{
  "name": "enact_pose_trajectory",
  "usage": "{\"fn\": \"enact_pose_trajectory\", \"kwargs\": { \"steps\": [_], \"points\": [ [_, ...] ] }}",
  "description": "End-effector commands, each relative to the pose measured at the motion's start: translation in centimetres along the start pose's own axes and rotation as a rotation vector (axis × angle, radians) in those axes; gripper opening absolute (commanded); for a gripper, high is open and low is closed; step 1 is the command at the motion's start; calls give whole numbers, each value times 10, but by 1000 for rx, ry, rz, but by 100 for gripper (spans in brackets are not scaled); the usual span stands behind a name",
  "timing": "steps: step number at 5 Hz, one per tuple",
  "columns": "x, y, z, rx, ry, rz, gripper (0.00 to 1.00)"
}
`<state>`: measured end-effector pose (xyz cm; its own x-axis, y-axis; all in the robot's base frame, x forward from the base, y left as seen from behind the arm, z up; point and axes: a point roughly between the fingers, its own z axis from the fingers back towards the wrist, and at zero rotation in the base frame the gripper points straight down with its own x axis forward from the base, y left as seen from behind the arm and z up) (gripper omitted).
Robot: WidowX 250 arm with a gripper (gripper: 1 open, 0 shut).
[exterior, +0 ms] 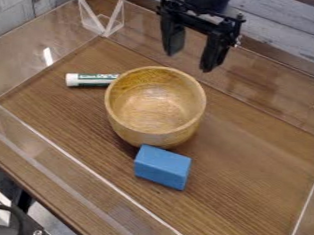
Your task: Put the blue block in the brown bowl
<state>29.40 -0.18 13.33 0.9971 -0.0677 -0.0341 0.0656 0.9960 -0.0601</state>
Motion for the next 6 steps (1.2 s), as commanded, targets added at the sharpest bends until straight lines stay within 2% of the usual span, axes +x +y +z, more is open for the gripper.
{"fn": "enact_pose_trajectory", "kwargs": {
  "steps": [1,6],
  "points": [
    [0,0,20,1,-78,-5,100],
    [2,2,20,-10,-103,-12,100]
  ]
}}
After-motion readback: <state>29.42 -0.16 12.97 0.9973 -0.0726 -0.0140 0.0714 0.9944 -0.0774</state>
